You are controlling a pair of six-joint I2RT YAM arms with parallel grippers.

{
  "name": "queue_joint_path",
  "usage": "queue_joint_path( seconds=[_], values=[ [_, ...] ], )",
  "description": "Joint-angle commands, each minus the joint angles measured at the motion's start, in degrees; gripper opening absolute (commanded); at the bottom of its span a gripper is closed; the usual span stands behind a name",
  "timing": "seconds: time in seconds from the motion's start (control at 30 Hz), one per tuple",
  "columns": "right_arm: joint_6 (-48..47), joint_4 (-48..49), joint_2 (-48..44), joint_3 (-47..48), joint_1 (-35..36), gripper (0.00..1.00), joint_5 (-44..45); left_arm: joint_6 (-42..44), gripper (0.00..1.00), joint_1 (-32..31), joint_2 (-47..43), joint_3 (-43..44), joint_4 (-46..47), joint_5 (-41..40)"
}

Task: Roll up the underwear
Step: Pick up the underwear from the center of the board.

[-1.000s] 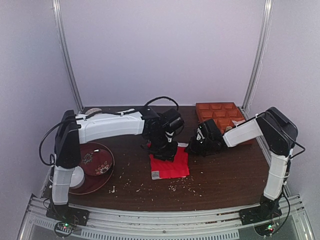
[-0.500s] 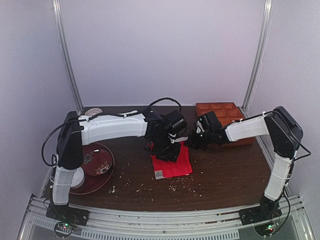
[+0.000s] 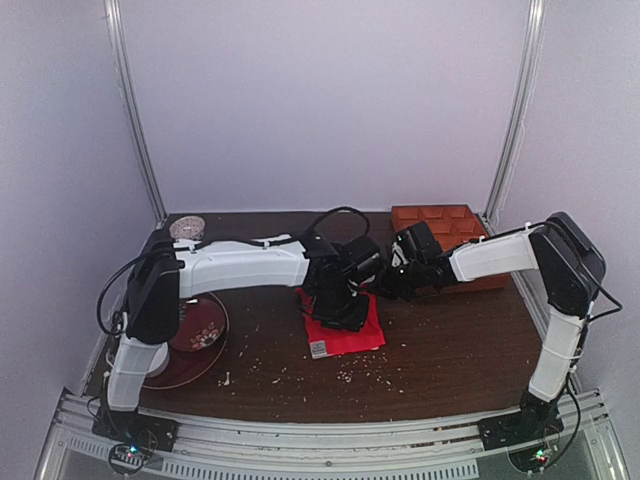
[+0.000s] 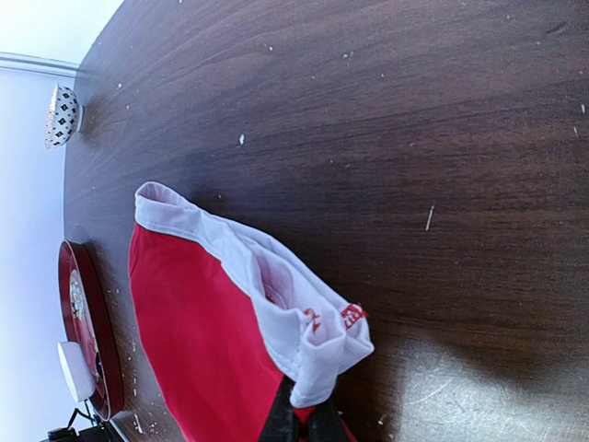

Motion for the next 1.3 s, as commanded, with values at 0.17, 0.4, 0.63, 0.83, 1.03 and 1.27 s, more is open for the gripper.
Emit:
queue_joint_path(
  seconds=[0.17, 0.4, 0.63, 0.83, 1.03, 1.27],
  values=[
    [-1.2, -1.5, -0.8, 0.3, 0.3, 0.00, -0.9, -6.9, 0.34, -1.4, 2.2, -0.3, 3.6, -1.9],
    [-1.0, -0.8, -2.0, -0.7, 0.3, 0.00, -1.2, -12.8, 0.32, -1.0, 1.0, -8.2, 2.5, -4.8],
    [0.2, 0.1, -3.8, -3.5, 1.4, 0.00, -0.5, -13.0, 0.31, 0.2, -0.2, -11.9, -4.0, -7.9],
    [2.4, -0.3, -5.0, -5.0, 4.9, 0.00, 2.2, -10.1, 0.31, 0.4, -4.5, -18.9, -5.1, -8.8],
    [6.6, -0.4, -5.3, -5.7, 10.0, 0.00, 7.4, -4.8, 0.33, 0.8, -9.0, -23.5, -4.7, -10.9],
    [8.1, 0.4, -4.2, -5.4, 11.2, 0.00, 9.1, -1.2, 0.38, -2.0, -12.1, -17.6, -6.1, -14.2]
  ],
)
